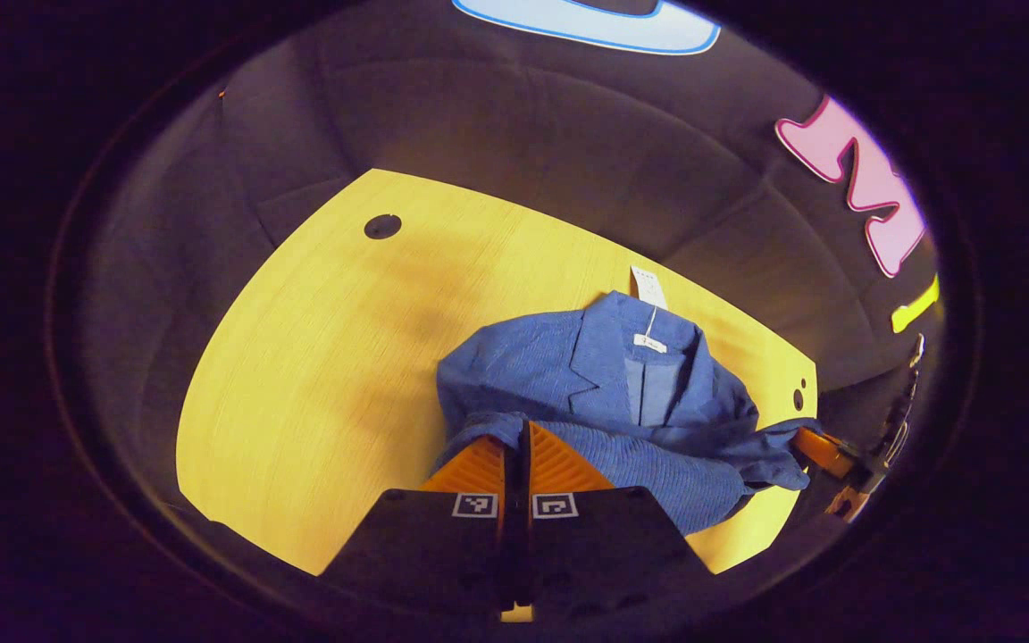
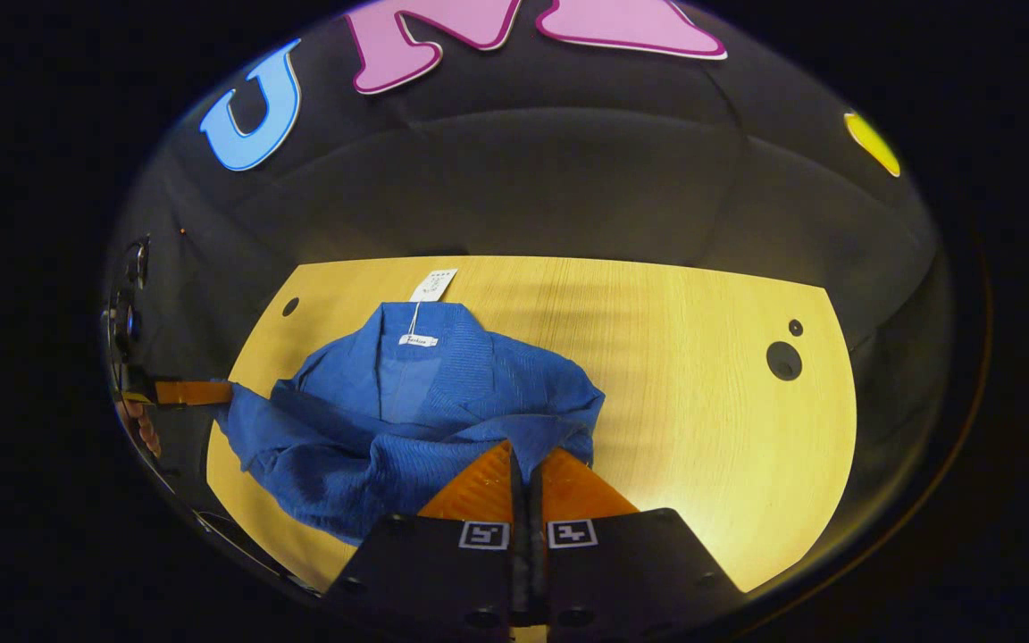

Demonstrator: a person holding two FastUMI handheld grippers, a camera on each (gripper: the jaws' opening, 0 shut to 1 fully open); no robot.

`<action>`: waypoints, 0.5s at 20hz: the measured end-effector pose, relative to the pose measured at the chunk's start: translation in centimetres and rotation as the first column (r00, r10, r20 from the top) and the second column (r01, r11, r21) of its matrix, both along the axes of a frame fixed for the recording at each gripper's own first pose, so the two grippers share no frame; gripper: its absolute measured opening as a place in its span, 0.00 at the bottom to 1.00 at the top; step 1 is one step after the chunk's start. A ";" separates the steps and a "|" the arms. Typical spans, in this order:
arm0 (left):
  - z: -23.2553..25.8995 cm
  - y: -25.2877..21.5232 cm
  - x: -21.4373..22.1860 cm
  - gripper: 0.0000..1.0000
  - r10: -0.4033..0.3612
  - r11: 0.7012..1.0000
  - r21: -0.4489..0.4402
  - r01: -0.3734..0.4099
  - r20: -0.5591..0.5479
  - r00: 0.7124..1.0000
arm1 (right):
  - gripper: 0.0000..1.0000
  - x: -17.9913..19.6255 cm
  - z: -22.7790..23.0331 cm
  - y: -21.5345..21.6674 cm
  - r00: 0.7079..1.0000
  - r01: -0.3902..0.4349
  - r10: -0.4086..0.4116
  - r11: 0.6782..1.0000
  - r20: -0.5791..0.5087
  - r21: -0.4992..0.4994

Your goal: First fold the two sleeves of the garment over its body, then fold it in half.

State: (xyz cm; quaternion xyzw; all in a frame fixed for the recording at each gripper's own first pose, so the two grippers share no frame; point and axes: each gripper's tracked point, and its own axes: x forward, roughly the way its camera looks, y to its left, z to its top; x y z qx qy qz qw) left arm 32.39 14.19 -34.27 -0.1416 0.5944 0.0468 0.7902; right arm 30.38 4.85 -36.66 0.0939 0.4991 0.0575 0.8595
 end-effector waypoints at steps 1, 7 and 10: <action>-0.7 0.2 0.4 0.00 0.006 1.000 0.005 -0.006 -0.006 1.000 | 0.01 0.4 -0.5 0.0 1.000 -0.001 0.001 1.000 -0.006 -0.001; -4.5 0.8 2.3 0.00 0.087 0.996 -0.011 -0.088 -0.087 0.992 | 0.01 2.1 -5.3 -0.7 0.995 0.052 -0.050 0.998 -0.084 0.018; -6.4 1.0 2.9 0.00 0.080 0.997 0.013 -0.078 -0.132 0.988 | 0.02 3.0 -6.9 -0.5 0.993 0.075 -0.072 0.997 -0.096 0.029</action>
